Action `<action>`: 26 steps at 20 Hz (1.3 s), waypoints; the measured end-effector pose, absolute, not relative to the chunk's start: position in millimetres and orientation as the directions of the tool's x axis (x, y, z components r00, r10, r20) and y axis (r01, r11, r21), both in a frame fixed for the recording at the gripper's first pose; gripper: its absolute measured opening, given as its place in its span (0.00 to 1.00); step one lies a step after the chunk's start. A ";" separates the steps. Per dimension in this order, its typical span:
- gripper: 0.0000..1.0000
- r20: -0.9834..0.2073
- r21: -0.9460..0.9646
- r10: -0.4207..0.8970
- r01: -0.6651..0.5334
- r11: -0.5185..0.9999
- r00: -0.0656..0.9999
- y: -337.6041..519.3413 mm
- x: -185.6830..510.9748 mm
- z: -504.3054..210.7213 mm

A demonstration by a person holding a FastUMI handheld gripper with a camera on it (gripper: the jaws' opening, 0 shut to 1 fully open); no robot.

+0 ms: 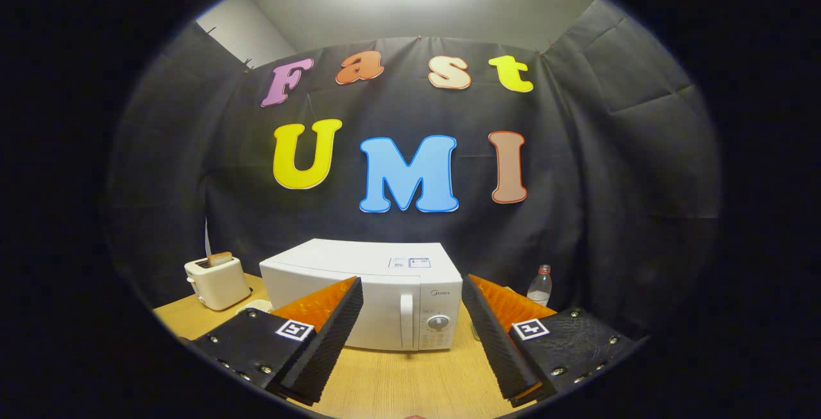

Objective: Open the microwave, put the food inside, and close the microwave door.

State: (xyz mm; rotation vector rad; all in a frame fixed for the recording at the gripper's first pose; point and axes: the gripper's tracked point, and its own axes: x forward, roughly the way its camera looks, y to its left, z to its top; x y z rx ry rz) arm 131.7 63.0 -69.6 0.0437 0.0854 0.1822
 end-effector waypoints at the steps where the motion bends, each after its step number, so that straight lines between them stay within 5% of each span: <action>1: 0.97 -0.091 0.055 0.188 -0.183 0.982 0.978 66.5 140.2 -75.8; 19: 0.93 -0.311 0.046 0.215 -0.212 0.976 0.926 96.6 256.1 -206.2; 26: 0.63 -0.352 0.065 0.251 -0.244 0.968 0.902 110.9 267.1 -232.4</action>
